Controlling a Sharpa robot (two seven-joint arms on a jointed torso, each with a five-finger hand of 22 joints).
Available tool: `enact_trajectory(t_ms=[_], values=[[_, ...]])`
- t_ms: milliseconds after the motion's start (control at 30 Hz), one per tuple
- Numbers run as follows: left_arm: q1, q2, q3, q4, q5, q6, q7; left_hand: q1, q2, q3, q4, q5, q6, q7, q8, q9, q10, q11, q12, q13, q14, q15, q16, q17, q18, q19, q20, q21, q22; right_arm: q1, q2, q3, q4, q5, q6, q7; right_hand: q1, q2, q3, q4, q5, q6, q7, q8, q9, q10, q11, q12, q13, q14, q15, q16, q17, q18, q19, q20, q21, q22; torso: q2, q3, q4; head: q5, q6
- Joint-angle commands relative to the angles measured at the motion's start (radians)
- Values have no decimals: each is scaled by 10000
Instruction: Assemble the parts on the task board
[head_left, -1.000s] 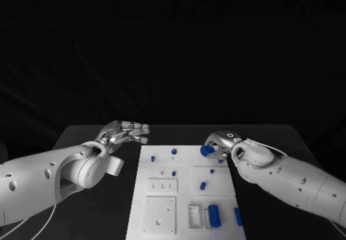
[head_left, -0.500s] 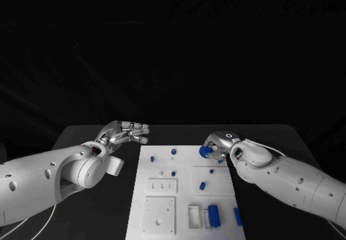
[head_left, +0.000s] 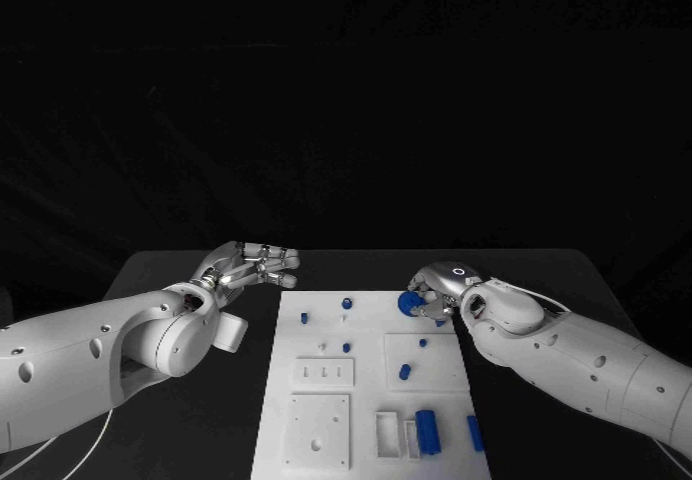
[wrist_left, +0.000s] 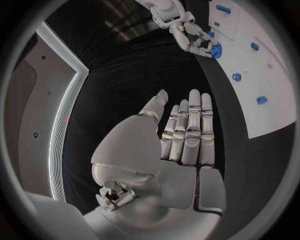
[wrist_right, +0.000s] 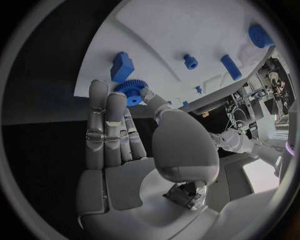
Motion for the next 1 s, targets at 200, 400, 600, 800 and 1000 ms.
enact_trajectory(t_ms=[200,400,600,800,1000], values=[[18,27,7,8,46,183,-31,11,-65,-15,58,-6,-99,1,-27,-11,-100,22,-48,17,-55,30,3,-17,-86,51,52,-15,-25,-8,27,0,4,-179,214,-124,-50,-121,-234,124,121,21,-41,-9,-8,373,-82,-20,80,-33,-108,-61,132,-112,209,-121,-52,217,3,2,3,2,0],[18,33,7,-3,46,204,-60,11,-65,-24,75,-2,-103,2,-25,-10,-114,27,-46,18,-65,35,0,-18,-86,48,58,-25,-39,-8,44,0,10,-209,270,-123,-98,-39,-166,100,142,487,-103,8,9,804,-220,-11,395,-58,-193,-120,236,-207,185,-216,-26,461,0,2,-3,1,-8],[17,49,5,-27,46,240,-92,11,-65,-24,75,-2,-103,2,-25,-10,-114,27,-46,18,-65,35,0,-18,-86,48,58,-25,-39,-8,61,0,10,-276,279,-129,-33,97,-524,-85,212,767,-209,5,8,1562,-549,196,3210,-45,-461,-245,384,-438,158,-467,-49,812,2,5,-2,3,-15],[16,55,2,-49,46,250,-109,17,-51,-26,102,13,-100,2,-24,-9,-127,30,-46,18,-75,40,-4,-19,-85,46,63,-34,-54,-7,80,0,4,-306,353,-144,-81,244,-556,-174,290,806,-239,-1,4,-320,-726,4253,5959,-214,-524,28,904,-520,82,-536,135,1338,0,2,0,4,-13],[16,55,-1,-61,46,253,-118,18,-50,-27,106,15,-99,2,-24,-9,-128,31,-46,18,-76,41,-4,-19,-85,46,63,-35,-57,-7,94,0,-9,-272,429,-157,-197,261,-448,-228,381,810,-251,3,5,-1165,-793,6784,6732,-361,-562,309,1807,-594,85,-571,532,1996,2,2,3,8,-22]])
